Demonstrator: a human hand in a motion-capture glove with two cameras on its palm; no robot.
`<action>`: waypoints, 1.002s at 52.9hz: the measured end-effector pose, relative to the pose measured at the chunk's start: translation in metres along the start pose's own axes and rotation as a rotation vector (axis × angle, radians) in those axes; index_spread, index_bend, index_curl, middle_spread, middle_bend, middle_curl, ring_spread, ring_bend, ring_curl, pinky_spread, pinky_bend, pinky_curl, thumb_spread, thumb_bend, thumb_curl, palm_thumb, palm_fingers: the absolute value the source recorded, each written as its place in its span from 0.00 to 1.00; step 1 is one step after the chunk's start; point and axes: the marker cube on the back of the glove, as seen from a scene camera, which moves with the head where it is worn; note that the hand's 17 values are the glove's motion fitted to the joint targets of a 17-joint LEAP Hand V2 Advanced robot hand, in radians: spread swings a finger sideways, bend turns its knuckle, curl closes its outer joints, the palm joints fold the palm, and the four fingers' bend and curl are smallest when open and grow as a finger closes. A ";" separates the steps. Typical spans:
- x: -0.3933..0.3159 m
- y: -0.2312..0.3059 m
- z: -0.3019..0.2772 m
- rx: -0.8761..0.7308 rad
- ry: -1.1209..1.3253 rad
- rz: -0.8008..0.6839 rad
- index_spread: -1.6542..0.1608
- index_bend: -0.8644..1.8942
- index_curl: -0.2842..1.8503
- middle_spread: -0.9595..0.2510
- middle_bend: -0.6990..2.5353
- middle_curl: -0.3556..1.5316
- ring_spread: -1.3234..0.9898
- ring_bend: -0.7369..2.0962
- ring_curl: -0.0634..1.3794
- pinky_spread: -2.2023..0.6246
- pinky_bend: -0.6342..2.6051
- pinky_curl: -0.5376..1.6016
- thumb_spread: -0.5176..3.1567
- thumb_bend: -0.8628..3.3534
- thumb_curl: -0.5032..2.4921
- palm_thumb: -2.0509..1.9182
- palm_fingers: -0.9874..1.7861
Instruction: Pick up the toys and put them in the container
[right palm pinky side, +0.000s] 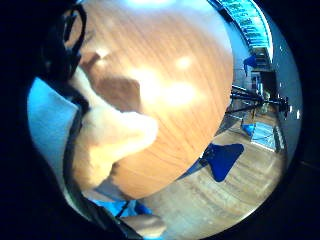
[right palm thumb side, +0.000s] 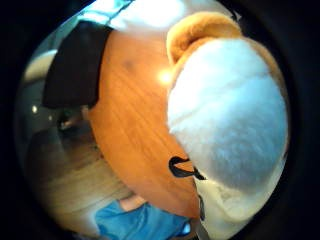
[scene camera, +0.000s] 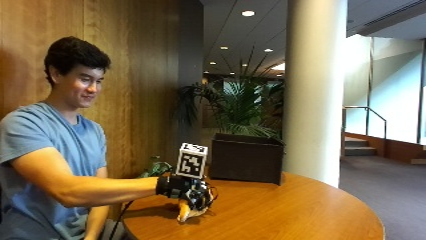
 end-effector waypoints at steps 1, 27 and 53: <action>0.000 -0.001 -0.002 -0.001 0.004 0.001 0.75 0.35 0.27 0.70 0.29 0.34 0.45 0.62 0.42 0.68 0.57 0.42 0.52 0.24 0.29 0.59 0.59; -0.035 -0.028 -0.164 0.149 0.104 -0.050 0.74 0.36 0.24 0.62 0.34 0.43 0.37 0.64 0.47 0.64 0.65 0.48 0.46 0.24 0.36 0.65 0.57; -0.155 -0.055 -0.316 0.347 0.087 0.013 0.74 0.36 0.23 0.62 0.34 0.49 0.37 0.64 0.47 0.64 0.65 0.47 0.45 0.22 0.39 0.64 0.59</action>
